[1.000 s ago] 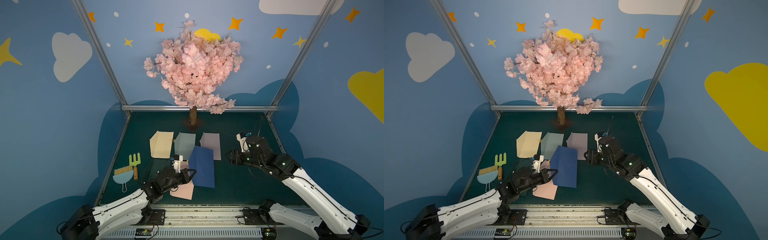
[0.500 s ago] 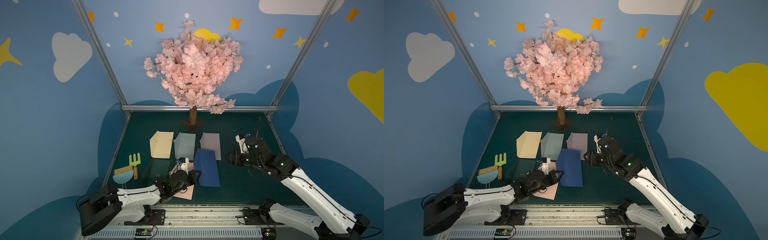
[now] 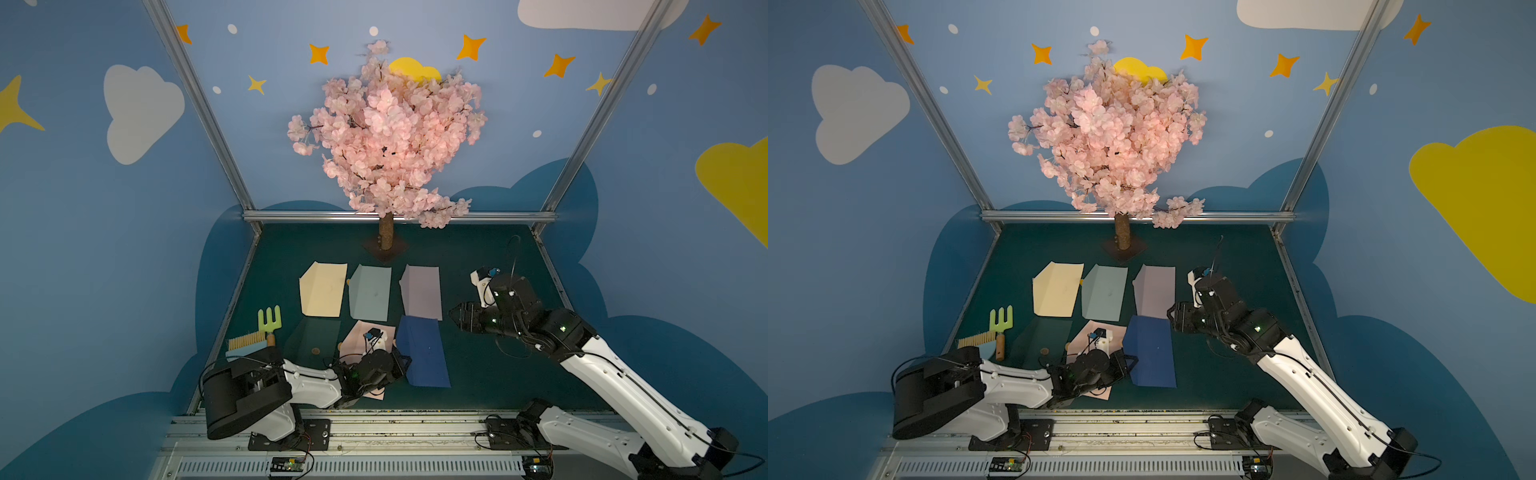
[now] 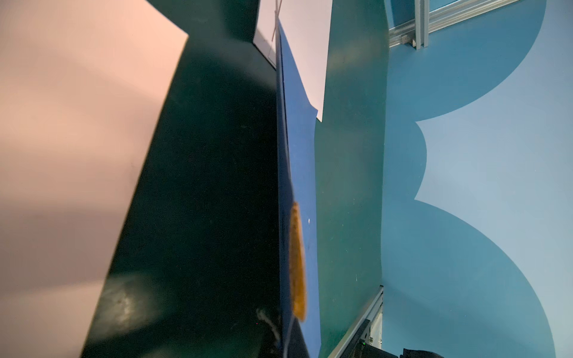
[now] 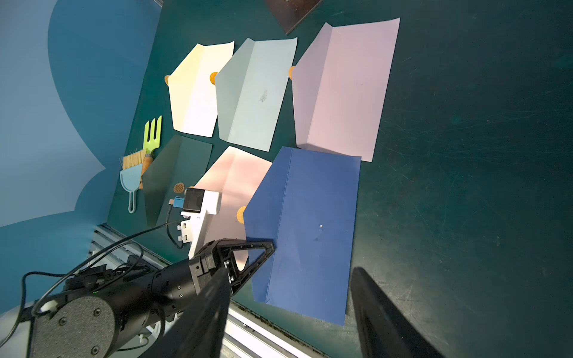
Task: Open the envelope
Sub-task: Place the envelope at the center of the board.
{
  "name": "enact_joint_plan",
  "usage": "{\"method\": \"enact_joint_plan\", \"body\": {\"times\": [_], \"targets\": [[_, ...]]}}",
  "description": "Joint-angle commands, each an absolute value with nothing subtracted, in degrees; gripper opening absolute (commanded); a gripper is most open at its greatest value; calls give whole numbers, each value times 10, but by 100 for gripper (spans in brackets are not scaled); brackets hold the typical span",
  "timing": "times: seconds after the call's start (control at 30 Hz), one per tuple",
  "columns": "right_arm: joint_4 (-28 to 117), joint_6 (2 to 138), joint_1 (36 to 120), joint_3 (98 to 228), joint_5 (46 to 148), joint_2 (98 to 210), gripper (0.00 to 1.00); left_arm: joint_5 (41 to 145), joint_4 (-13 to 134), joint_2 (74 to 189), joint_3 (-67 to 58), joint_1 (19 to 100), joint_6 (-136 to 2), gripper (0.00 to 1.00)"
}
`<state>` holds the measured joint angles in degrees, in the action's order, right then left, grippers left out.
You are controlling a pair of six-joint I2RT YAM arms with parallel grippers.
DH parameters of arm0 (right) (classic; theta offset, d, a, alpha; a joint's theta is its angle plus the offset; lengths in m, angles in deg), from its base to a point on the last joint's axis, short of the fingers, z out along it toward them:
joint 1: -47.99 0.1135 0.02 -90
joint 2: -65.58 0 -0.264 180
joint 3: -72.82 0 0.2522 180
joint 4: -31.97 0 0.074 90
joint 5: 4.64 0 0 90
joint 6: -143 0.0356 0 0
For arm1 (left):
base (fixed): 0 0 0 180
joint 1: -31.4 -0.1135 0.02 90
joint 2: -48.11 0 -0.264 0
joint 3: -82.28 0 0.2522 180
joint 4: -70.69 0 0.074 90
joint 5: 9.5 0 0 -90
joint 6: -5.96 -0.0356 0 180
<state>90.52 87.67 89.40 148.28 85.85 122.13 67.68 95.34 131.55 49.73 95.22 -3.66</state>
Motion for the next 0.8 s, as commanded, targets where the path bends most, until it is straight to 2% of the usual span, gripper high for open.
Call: {"method": "enact_joint_plan", "body": {"times": [0.0,0.4,0.77], "targets": [[901,879,895,1477,858,1212,64,664,934,1299,501,956,-21,3],[899,878,896,1479,861,1214,64,687,860,1289,488,957,-22,3],[899,875,895,1482,864,1220,65,723,896,1344,478,960,-14,3]]}}
